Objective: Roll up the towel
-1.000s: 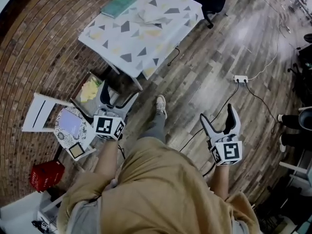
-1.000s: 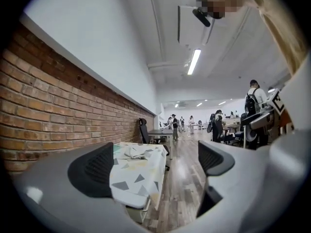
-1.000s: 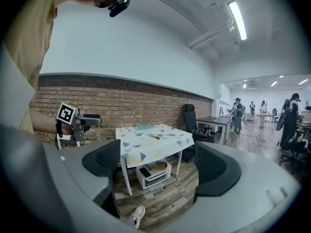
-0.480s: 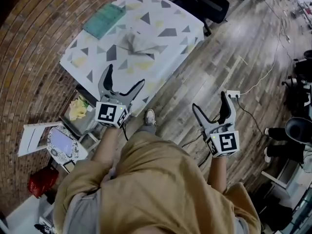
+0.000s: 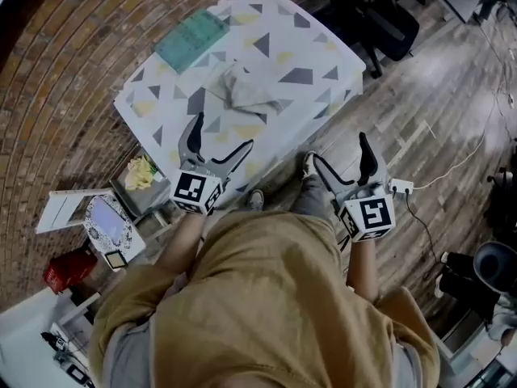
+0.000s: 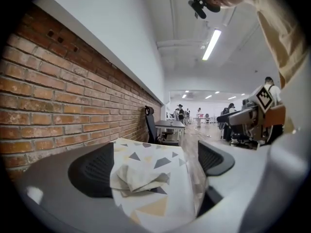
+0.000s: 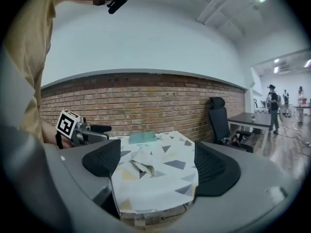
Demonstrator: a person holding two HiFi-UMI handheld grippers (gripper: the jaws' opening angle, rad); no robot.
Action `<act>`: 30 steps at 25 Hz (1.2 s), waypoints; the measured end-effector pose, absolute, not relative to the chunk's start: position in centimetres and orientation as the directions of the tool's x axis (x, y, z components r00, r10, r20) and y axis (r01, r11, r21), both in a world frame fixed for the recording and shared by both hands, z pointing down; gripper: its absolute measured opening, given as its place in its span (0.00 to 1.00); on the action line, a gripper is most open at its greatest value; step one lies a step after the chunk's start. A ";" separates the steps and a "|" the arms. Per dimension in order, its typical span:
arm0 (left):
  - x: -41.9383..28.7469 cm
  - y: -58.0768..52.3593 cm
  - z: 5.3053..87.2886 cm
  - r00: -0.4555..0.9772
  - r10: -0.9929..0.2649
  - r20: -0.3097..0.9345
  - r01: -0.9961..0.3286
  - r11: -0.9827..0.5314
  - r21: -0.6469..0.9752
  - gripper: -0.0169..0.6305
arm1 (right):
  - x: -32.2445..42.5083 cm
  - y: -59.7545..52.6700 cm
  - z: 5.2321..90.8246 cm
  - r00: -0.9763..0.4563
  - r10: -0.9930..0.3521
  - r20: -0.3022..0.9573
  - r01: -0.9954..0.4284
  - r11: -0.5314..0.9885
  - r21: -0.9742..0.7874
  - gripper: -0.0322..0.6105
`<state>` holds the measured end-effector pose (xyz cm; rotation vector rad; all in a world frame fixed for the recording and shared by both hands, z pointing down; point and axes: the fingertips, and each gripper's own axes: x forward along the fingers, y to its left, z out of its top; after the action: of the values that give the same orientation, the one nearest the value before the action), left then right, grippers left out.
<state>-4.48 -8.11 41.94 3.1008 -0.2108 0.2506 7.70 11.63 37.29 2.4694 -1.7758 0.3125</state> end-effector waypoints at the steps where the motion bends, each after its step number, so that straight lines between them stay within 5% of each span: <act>1: -3.7 -8.4 42.3 0.972 -0.163 0.169 -0.167 -0.986 0.012 0.91 | 9.0 10.5 37.6 0.268 -0.941 0.209 -0.957 -0.285 -0.057 0.75; 9: 1.3 -10.5 42.8 0.865 -0.452 0.218 -0.467 -0.884 0.020 0.91 | 17.4 2.3 37.9 -0.124 -0.966 0.227 -0.992 0.121 -0.030 0.75; 17: -2.0 -10.2 45.5 0.678 -0.678 0.285 -0.718 -0.694 0.057 0.91 | 16.0 -3.1 42.3 -0.434 -0.838 0.331 -0.898 0.431 -0.086 0.75; 30: 0.7 -10.0 56.5 0.650 -0.618 0.442 -0.750 -0.616 0.241 0.90 | 10.3 -7.0 55.1 -0.528 -0.616 0.584 -0.795 0.601 -0.084 0.71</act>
<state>0.72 -10.01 56.54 2.4649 -1.0773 0.4459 10.34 -6.99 55.11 1.1163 -2.3237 0.4683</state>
